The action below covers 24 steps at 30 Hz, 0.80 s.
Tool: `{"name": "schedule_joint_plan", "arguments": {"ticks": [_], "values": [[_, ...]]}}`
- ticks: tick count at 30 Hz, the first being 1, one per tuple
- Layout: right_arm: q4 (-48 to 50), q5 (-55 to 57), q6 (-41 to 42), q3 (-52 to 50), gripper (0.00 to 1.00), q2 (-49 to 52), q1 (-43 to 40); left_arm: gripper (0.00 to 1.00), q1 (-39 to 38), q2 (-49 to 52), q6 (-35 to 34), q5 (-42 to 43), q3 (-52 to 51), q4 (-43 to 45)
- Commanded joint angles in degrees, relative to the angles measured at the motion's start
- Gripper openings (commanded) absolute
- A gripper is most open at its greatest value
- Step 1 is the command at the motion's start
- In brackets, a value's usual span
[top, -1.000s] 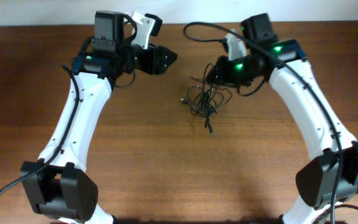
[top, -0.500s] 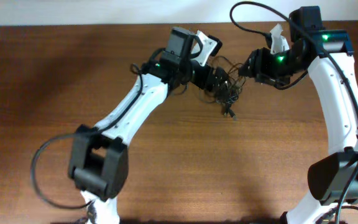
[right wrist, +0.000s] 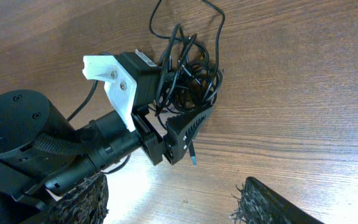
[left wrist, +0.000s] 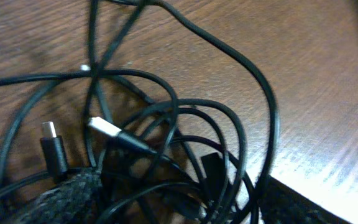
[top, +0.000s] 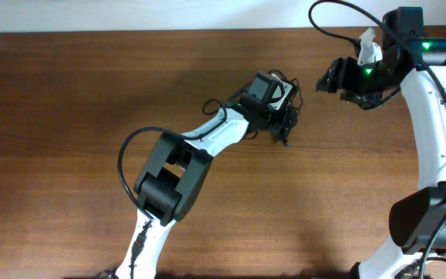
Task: Untangle cables
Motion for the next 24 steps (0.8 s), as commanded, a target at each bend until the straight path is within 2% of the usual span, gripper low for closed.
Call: {"name": "schedule_joint_plan", "arguments": {"ticks": [1, 2, 4, 5, 6, 8, 9, 10, 14, 17, 21, 24], "values": [[-0.55, 0.72, -0.87, 0.42, 0.70, -0.98, 0.04, 0.70, 0.02, 2.93, -0.26, -2.03, 0.39, -0.83], [-0.61, 0.72, -0.87, 0.42, 0.70, -0.98, 0.04, 0.57, 0.02, 2.93, -0.26, -2.03, 0.39, -1.07], [-0.61, 0.72, -0.90, 0.42, 0.71, -0.96, 0.11, 0.17, 0.39, 2.54, -0.70, -1.40, 1.07, -1.53], [-0.61, 0.70, -1.01, 0.42, 0.73, -0.96, 0.09, 0.05, 0.83, 2.03, -2.14, -0.81, 2.08, -3.13], [-0.63, 0.70, -1.09, 0.42, 0.74, -0.96, 0.09, 0.00, 1.70, 0.87, -2.84, 1.97, 3.98, -5.97], [-0.63, 0.63, -1.09, 0.42, 0.74, -0.96, 0.11, 0.00, 4.09, -1.92, -2.78, 11.65, 8.13, -11.08], [-0.61, 0.02, -1.79, 0.42, 0.74, -0.81, 0.26, 0.00, 5.60, -3.52, -2.58, 19.34, 10.60, -13.18], [-0.57, -1.36, -3.67, 0.42, 0.74, -0.57, 1.05, 0.00, 8.39, -5.57, -2.58, 33.73, 13.79, -13.81], [0.87, -1.49, -4.09, 0.42, 0.74, 0.31, 4.72, 0.00, 14.99, -6.47, -2.86, 58.95, 18.60, -13.64], [3.26, -4.59, -5.88, 0.42, 0.74, 0.57, 7.74, 0.00, 17.59, -6.47, -2.86, 68.04, 18.60, -13.70], [7.61, -10.32, -7.28, 0.42, 0.74, 0.57, 9.84, 0.00, 18.27, -6.47, -2.80, 69.40, 18.60, -13.66], [8.02, -12.76, -7.91, 0.42, 0.74, 0.57, 8.13, 0.00, 19.58, -6.47, -2.80, 69.42, 18.60, -13.03]]}}
